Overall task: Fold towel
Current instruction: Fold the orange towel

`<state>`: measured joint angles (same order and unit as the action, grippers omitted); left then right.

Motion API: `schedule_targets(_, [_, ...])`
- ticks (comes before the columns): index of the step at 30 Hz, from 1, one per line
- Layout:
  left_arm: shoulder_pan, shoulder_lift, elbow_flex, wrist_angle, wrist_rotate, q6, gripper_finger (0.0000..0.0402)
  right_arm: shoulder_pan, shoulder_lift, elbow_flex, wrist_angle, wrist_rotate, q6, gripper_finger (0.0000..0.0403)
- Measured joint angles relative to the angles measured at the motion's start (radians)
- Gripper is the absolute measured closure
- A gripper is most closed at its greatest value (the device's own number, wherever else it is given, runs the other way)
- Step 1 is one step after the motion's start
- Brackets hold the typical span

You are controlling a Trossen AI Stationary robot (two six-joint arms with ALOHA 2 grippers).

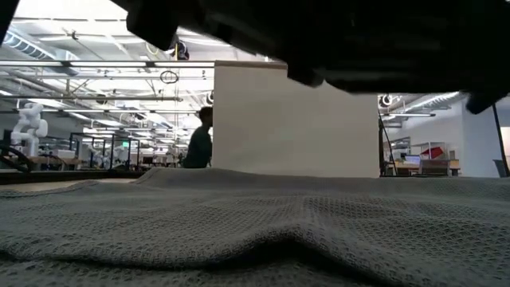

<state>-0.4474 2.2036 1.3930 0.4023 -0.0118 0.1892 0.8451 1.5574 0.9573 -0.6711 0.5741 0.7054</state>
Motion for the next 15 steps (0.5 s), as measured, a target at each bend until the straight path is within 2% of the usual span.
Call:
schedule_targets(8, [0.002,0.002,0.0,0.002,0.002,0.002,0.018,-0.164,0.0,0.0,0.153,-0.16,-0.339,0.0222])
schedule_targets(15, [0.0,0.002,0.0,0.001,0.002,0.002,0.018,-0.314,0.0,0.0,0.144,-0.27,-0.542,0.0222])
